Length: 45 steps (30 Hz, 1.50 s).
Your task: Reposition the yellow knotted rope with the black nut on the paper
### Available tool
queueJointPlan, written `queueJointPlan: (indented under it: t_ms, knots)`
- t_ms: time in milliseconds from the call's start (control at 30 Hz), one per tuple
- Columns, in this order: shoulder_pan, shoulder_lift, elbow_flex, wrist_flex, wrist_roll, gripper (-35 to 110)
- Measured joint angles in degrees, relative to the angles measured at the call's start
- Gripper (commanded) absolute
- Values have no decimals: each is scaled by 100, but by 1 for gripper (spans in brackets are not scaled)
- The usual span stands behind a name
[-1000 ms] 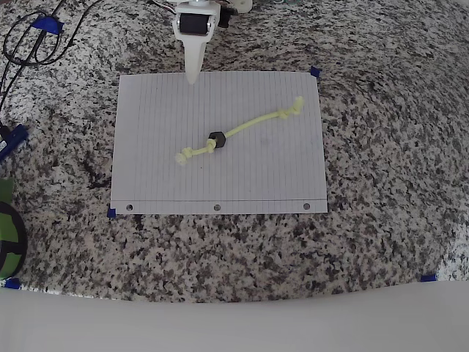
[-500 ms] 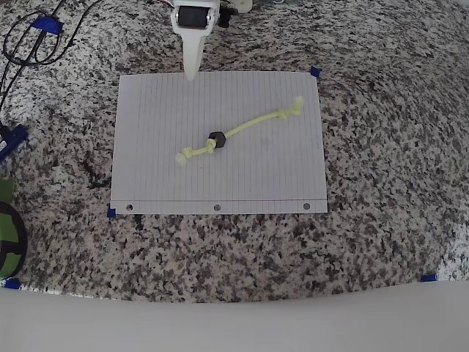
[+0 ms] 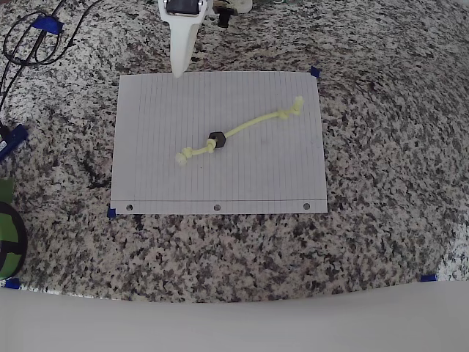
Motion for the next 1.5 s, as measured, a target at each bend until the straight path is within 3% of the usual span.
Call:
queueJointPlan:
  t_ms: [967, 1500]
  knots:
    - [-220, -5730, -2927, 9, 0, 38]
    - [-229, -7339, -4096, -35, 149, 38]
